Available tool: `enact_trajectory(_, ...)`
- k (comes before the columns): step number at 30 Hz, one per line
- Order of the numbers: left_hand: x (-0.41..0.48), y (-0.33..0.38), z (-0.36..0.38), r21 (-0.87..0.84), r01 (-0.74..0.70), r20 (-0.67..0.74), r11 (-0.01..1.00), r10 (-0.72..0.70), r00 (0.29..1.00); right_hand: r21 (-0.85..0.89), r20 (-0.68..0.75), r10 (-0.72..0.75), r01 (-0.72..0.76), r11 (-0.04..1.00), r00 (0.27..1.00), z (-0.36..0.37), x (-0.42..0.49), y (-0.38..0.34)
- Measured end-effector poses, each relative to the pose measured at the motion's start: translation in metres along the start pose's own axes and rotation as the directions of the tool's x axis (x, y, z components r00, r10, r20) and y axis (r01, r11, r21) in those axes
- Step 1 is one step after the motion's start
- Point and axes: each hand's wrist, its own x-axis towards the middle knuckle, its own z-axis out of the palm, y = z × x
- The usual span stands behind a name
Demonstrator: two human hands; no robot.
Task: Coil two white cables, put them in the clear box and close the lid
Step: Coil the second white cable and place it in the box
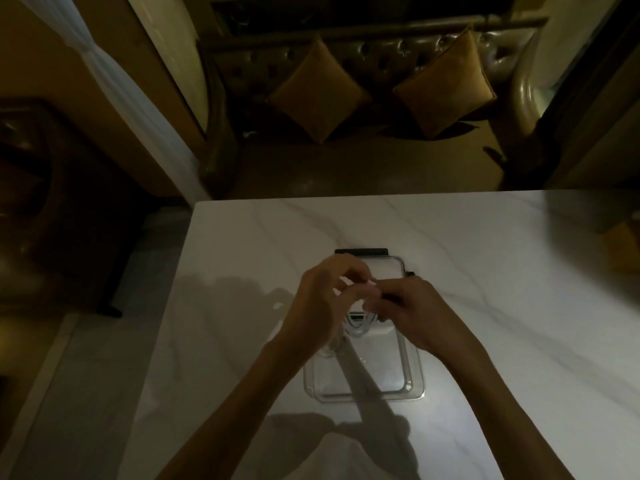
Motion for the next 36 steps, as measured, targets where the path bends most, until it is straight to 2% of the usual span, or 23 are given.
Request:
enact_trajectory(3, 0.004, 0.004, 0.001, -0.104, 0.108, 0.065, 0.989, -0.101, 0.993, 0.015, -0.02, -0.007, 0.007, 1.0, 1.0, 0.0, -0.002, -0.001)
enact_trajectory(7, 0.01, -0.019, 0.008, -0.112, 0.312, 0.171, 0.943, -0.292, 0.941, 0.273, -0.003, 0.047, -0.044, 0.961, 0.999, 0.004, -0.006, 0.012)
enact_trajectory(10, 0.004, -0.039, 0.023, -0.161, 0.428, 0.264, 0.889, -0.38, 0.887, 0.367, 0.076, 0.1, -0.121, 0.922, 0.992, 0.013, -0.007, 0.031)
enact_trajectory(12, -0.005, -0.057, 0.032, -0.21, 0.502, 0.294, 0.839, -0.435, 0.851, 0.457, 0.062, 0.151, -0.163, 0.874, 0.987, 0.024, -0.009, 0.043)
enact_trajectory(14, -0.011, -0.075, 0.039, -0.271, 0.64, 0.369, 0.719, -0.537, 0.759, 0.523, 0.004, 0.219, -0.189, 0.831, 0.976, 0.037, -0.011, 0.054)
enact_trajectory(16, -0.015, -0.09, 0.046, -0.285, 0.773, 0.469, 0.567, -0.621, 0.628, 0.537, -0.07, 0.256, -0.18, 0.824, 0.964, 0.052, -0.013, 0.064)
enact_trajectory(18, -0.019, -0.103, 0.054, -0.31, 0.847, 0.566, 0.432, -0.632, 0.53, 0.577, -0.106, 0.333, -0.215, 0.788, 0.937, 0.066, -0.015, 0.078)
enact_trajectory(19, -0.021, -0.11, 0.058, -0.338, 0.857, 0.627, 0.389, -0.586, 0.513, 0.6, -0.11, 0.385, -0.248, 0.761, 0.916, 0.072, -0.015, 0.085)
enact_trajectory(21, -0.026, -0.124, 0.069, -0.42, 0.85, 0.69, 0.319, -0.496, 0.527, 0.631, -0.085, 0.458, -0.308, 0.712, 0.885, 0.079, -0.015, 0.102)
enact_trajectory(23, -0.031, -0.135, 0.079, -0.449, 0.841, 0.617, 0.301, -0.577, 0.535, 0.631, -0.048, 0.524, -0.381, 0.675, 0.85, 0.086, -0.013, 0.121)
enact_trajectory(24, -0.034, -0.14, 0.083, -0.439, 0.831, 0.502, 0.34, -0.674, 0.541, 0.631, -0.037, 0.559, -0.414, 0.656, 0.829, 0.091, -0.012, 0.132)
enact_trajectory(26, -0.045, -0.155, 0.092, -0.371, 0.807, 0.143, 0.459, -0.831, 0.538, 0.613, -0.039, 0.611, -0.463, 0.639, 0.791, 0.102, -0.01, 0.154)
enact_trajectory(28, -0.061, -0.176, 0.097, -0.147, 0.804, -0.182, 0.576, -0.815, 0.55, 0.608, -0.05, 0.662, -0.504, 0.614, 0.748, 0.119, -0.006, 0.178)
enact_trajectory(29, -0.07, -0.187, 0.101, -0.043, 0.809, -0.257, 0.586, -0.789, 0.558, 0.611, -0.054, 0.696, -0.528, 0.59, 0.716, 0.127, -0.004, 0.187)
enact_trajectory(31, -0.085, -0.204, 0.109, 0.089, 0.856, -0.261, 0.51, -0.817, 0.514, 0.622, -0.061, 0.76, -0.571, 0.536, 0.647, 0.145, 0.003, 0.209)
enact_trajectory(33, -0.096, -0.215, 0.117, 0.144, 0.901, -0.182, 0.409, -0.884, 0.43, 0.604, -0.094, 0.799, -0.604, 0.52, 0.594, 0.163, 0.011, 0.23)
enact_trajectory(36, -0.106, -0.229, 0.123, 0.178, 0.92, -0.097, 0.349, -0.924, 0.369, 0.592, -0.08, 0.783, -0.603, 0.535, 0.617, 0.203, 0.023, 0.291)
